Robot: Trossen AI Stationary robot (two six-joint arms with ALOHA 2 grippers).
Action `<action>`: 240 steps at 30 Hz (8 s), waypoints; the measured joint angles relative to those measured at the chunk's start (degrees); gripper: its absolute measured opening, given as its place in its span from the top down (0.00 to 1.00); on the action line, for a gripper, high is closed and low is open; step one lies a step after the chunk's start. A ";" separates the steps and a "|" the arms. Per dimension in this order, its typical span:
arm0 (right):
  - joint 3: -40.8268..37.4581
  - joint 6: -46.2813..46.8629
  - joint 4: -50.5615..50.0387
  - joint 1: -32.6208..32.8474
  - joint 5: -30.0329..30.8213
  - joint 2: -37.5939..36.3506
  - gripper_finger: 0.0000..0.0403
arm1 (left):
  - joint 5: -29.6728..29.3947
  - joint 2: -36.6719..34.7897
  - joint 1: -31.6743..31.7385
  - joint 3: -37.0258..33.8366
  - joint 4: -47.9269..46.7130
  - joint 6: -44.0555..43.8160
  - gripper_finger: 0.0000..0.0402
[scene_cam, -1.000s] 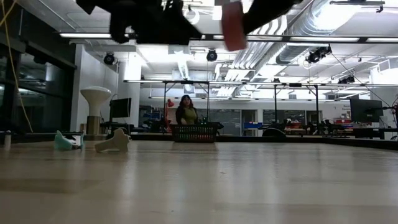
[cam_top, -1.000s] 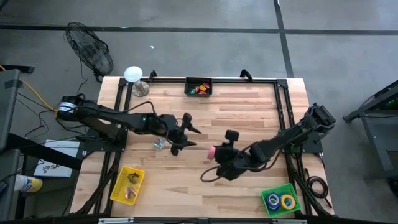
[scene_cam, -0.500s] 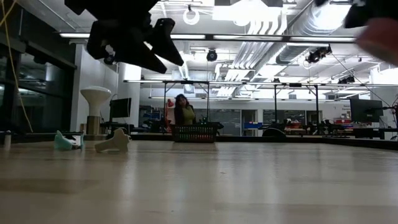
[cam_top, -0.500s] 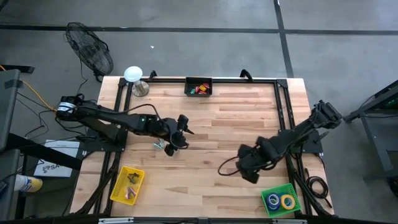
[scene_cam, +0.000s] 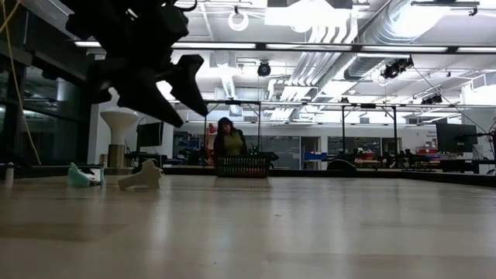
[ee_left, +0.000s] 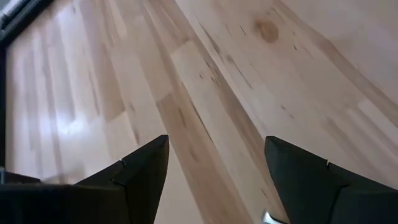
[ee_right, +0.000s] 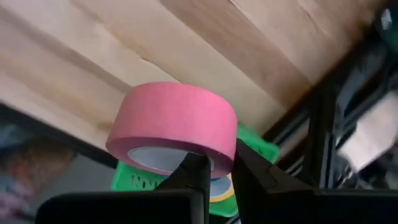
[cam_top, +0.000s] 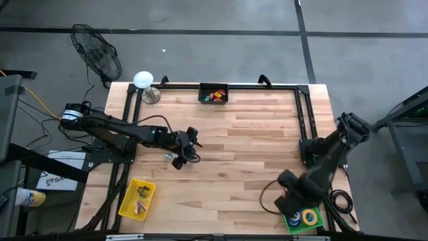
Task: Pick and place Stapler, Stapler remover, tape
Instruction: Put the pink tape into the green bin, then put the blue staple remover into the yellow bin
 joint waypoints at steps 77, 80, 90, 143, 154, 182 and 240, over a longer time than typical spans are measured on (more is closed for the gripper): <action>0.00 25.10 -4.54 14.93 -2.42 7.87 0.68 | 3.61 0.00 -0.36 -1.15 8.89 1.93 0.35; 0.00 26.33 -4.54 14.26 -1.77 7.87 0.86 | 3.62 0.00 -0.37 -1.15 8.87 1.94 0.35; 0.00 27.80 -4.35 12.65 0.61 8.42 0.99 | 3.61 0.02 -0.36 -1.15 8.83 1.94 0.35; -0.06 3.51 2.39 1.72 42.55 13.03 1.00 | 2.82 -1.42 -0.25 -1.13 4.29 1.87 0.35; -0.04 -24.59 6.35 -13.72 45.71 12.96 1.00 | -1.40 -12.55 -0.36 -1.13 -11.97 -6.34 0.35; -0.04 -57.59 25.74 -22.12 39.90 12.96 0.63 | 0.68 -16.75 -0.30 -1.17 -41.63 -10.50 0.35; -75.52 -99.53 104.12 -57.84 2.09 -49.86 0.48 | 2.82 -6.58 -0.25 -1.13 -33.55 -14.16 0.35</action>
